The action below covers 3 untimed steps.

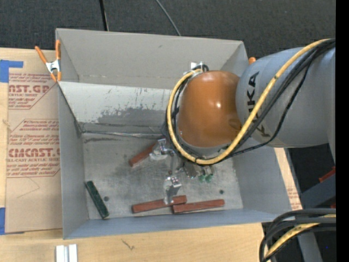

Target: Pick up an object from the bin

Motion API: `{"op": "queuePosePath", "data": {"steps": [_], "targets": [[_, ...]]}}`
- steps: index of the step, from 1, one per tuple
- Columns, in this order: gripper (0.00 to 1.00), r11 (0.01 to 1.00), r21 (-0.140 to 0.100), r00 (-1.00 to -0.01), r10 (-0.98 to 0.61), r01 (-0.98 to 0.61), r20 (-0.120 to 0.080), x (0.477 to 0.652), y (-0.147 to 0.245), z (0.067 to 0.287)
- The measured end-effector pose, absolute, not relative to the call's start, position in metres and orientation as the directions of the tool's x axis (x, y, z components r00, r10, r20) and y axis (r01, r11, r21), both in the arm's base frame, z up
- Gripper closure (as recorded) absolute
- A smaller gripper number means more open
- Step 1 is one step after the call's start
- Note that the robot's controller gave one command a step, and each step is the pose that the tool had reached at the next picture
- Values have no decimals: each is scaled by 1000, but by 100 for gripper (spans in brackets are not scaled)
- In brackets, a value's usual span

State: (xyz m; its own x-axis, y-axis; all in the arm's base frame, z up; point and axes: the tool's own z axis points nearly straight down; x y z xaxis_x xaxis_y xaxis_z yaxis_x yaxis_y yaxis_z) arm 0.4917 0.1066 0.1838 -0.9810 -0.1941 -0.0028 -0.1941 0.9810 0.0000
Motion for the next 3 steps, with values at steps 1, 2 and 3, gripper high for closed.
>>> {"op": "queuePosePath", "data": {"steps": [1, 2, 3], "targets": [[100, 979, 2, -979, -201, -201, 4, 480, 97, 72], [100, 979, 3, -979, -202, -202, 4, 480, 97, 72], [100, 978, 0, -978, -207, -207, -10, 496, 102, 268]]}}
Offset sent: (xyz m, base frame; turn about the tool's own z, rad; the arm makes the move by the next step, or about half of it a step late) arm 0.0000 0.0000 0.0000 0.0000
